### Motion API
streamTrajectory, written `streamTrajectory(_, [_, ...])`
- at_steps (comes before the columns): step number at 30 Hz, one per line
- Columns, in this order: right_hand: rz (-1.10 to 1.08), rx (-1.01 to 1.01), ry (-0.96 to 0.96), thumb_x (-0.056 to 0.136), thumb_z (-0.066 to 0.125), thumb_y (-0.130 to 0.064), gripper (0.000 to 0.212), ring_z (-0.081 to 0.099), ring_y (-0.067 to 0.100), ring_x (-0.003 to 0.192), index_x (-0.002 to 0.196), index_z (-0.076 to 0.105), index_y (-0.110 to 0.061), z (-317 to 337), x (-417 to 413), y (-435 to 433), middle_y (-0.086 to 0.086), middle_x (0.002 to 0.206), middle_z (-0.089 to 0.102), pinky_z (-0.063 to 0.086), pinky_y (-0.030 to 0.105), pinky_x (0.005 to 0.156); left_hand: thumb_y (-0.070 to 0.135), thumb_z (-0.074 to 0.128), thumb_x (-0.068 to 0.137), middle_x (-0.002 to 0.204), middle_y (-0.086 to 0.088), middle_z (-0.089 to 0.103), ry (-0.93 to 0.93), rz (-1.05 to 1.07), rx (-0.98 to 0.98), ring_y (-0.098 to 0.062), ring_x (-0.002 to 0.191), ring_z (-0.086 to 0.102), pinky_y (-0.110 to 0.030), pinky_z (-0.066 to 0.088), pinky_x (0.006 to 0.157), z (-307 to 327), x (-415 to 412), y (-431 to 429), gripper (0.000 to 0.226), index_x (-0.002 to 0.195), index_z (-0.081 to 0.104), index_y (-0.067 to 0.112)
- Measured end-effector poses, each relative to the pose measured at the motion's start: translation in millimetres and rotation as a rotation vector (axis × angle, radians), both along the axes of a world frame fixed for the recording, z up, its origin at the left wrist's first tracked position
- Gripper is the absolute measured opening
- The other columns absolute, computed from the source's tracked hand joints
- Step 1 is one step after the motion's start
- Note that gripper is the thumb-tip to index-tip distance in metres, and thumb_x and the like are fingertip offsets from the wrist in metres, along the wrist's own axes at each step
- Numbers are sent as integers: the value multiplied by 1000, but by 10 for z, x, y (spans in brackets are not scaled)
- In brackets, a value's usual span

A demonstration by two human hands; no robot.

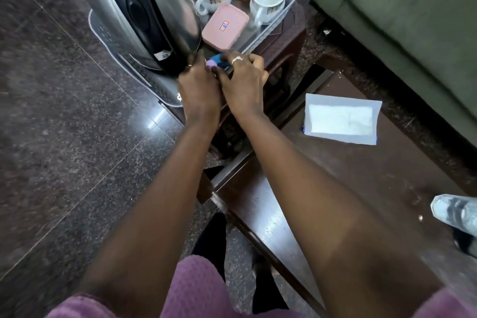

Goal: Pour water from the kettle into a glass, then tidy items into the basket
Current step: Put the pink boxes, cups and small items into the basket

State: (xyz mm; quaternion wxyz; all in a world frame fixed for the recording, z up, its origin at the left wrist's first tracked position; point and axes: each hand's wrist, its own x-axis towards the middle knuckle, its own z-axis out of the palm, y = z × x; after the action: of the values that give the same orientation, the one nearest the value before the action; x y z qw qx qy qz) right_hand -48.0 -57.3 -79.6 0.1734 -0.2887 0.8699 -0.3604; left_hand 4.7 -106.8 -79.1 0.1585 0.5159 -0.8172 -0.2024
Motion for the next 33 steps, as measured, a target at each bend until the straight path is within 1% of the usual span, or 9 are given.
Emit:
streamTrajectory(1, [9, -14, 4, 91, 56, -32, 29, 39, 24, 121, 114, 64, -16, -8, 3, 51, -2, 127, 61, 30, 40, 98, 11, 44, 88, 103, -19, 68, 44, -19, -30, -40, 86, 63, -38, 41, 69, 5, 23, 34, 25, 104, 60, 2])
streamTrajectory(3, [-10, -56, 21, 91, 56, -24, 27, 41, 23, 122, 114, 65, -13, -22, 6, 172, -3, 133, 57, 31, 37, 99, 10, 44, 88, 99, -17, 72, 110, -27, -68, -35, 84, 67, -39, 47, 72, 41, 35, 126, 27, 104, 64, 2])
streamTrajectory(7, [-164, -135, 32, 87, 59, -9, 23, 49, 30, 117, 107, 68, -3, -55, -49, 514, 9, 123, 63, 39, 42, 100, 6, 48, 85, 94, -15, 74, 207, -140, -209, -30, 80, 69, -33, 48, 72, 83, -88, 433, 28, 103, 69, 6])
streamTrajectory(11, [-282, -56, 7, 89, 56, -7, 25, 48, 32, 117, 111, 66, 0, -149, -174, 944, 14, 124, 61, 40, 43, 99, 2, 49, 85, 106, -13, 71, 331, -304, -2, -26, 99, 66, -30, 46, 91, 5, -295, 857, 28, 106, 68, 3])
streamTrajectory(16, [-436, -22, 4, 89, 57, -10, 20, 46, 30, 116, 105, 67, -2, -250, -345, 1516, 13, 123, 58, 38, 33, 99, 9, 47, 89, 112, -11, 69, 185, -346, 271, -24, 105, 63, -26, 41, 91, -195, -557, 1374, 30, 113, 66, 9])
streamTrajectory(20, [-524, 58, -11, 91, 57, -10, 23, 44, 26, 122, 111, 64, -1, -347, -478, 1944, 12, 129, 53, 37, 30, 100, 12, 48, 90, 116, -17, 66, 57, -368, 473, -31, 108, 60, -34, 45, 94, -400, -708, 1664, 34, 121, 58, 7])
streamTrajectory(24, [-580, 155, -55, 91, 59, -13, 28, 45, 25, 125, 116, 61, -2, -467, -646, 2326, 11, 135, 47, 36, 29, 102, 24, 47, 94, 131, -22, 55, -106, -280, 612, -34, 122, 49, -33, 35, 99, -583, -850, 1843, 42, 130, 47, 2])
streamTrajectory(29, [-551, 286, -263, 86, 65, -19, 57, 34, 31, 136, 137, 42, -7, -631, -867, 2567, 15, 152, 22, 31, 34, 112, 26, 51, 93, 135, -23, 48, -125, -230, 666, -35, 127, 42, -35, 31, 103, -720, -942, 1850, 50, 133, 41, -3])
streamTrajectory(33, [-578, 328, -419, 80, 69, -24, 73, 30, 33, 136, 141, 32, -6, -745, -1027, 2629, 18, 149, 25, 31, 32, 109, 27, 51, 92, 137, -22, 45, -116, -167, 757, -34, 128, 41, -37, 35, 107, -800, -1001, 1770, 55, 136, 36, -2])
